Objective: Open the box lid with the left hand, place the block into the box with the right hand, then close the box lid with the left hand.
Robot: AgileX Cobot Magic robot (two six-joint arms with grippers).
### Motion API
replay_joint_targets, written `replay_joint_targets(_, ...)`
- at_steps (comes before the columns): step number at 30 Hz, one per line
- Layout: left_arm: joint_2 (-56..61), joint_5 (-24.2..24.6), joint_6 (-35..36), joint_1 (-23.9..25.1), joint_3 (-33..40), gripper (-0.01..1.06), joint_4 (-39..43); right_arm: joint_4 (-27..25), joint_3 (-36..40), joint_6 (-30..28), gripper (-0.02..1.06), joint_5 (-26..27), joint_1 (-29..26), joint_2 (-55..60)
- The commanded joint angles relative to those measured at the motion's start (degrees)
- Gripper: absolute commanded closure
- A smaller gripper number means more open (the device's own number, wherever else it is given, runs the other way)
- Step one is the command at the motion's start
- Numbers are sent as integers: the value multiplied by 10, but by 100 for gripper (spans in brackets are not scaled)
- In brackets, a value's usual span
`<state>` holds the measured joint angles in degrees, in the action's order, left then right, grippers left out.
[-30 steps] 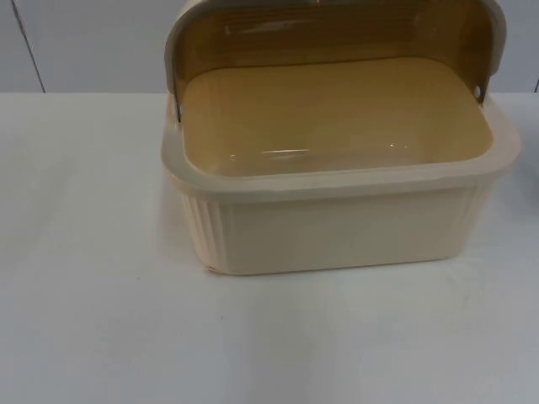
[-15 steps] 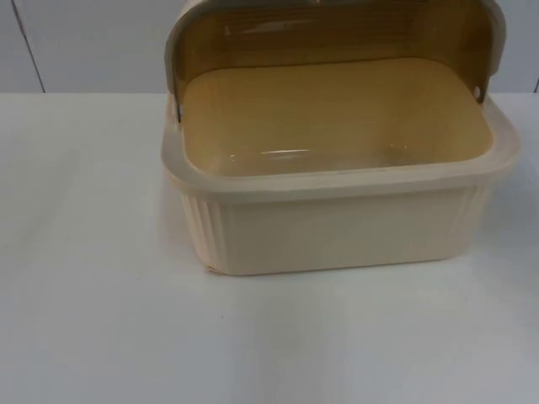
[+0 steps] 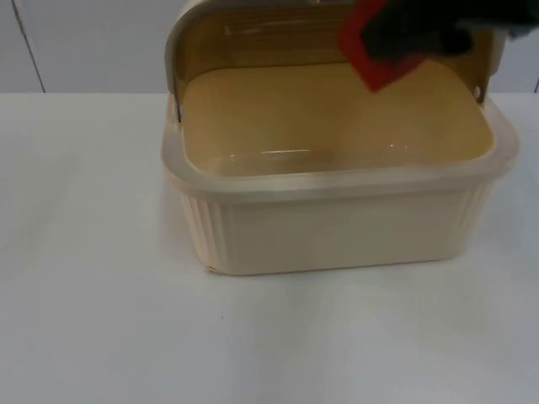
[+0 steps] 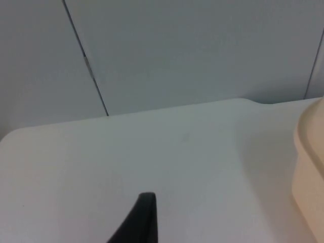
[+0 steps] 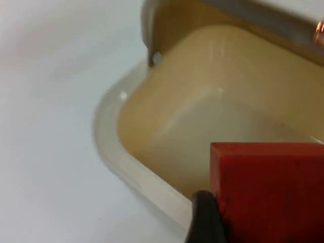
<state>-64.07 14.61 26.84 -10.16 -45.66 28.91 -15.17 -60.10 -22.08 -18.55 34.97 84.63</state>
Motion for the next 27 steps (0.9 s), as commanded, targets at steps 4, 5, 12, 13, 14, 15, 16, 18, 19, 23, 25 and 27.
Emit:
replay_joint_targets(4, 1, -2, 0, 2, -3, 0, -7, 34, 3, -5, 104, 98, 1, 71)
replay_joint_targets(5, 1, -2, 0, 2, -3, 0, -7, 33, 3, -5, 104, 114, 1, 87)
replay_joint_targets(12, 1, 0, 0, 2, -3, 0, -7, 25, 3, -5, 104, 261, 1, 162)
replay_joint_targets(13, 1, 0, 0, 2, -3, 0, -7, 25, 3, -5, 104, 261, 1, 162)
replay_joint_targets(14, 1, 0, 0, 2, -3, 0, -7, 18, 3, -5, 104, 273, 1, 166)
replay_joint_targets(15, 1, 0, 0, 2, -3, 0, -7, -5, 3, -5, 104, 298, 0, 175)
replay_joint_targets(16, 1, 0, 0, 2, -3, 0, -7, -14, 3, -5, 104, 306, -6, 182)
replay_joint_targets(18, 1, 0, 0, 2, -3, 0, -7, -21, 3, -5, 104, 306, -6, 189)
replay_joint_targets(19, 1, 0, 0, 2, -3, 0, -7, -20, 3, -5, 104, 306, -13, 196)
replay_joint_targets(23, 1, 0, 0, 2, -3, 0, -7, -20, 3, -5, 104, 308, -25, 211)
replay_joint_targets(25, 1, 0, 0, 2, -3, 0, -7, -20, 3, -5, 104, 322, -32, 218)
replay_joint_targets(27, 1, 0, 0, 2, -3, 0, -7, -21, 3, -5, 104, 329, -34, 222)
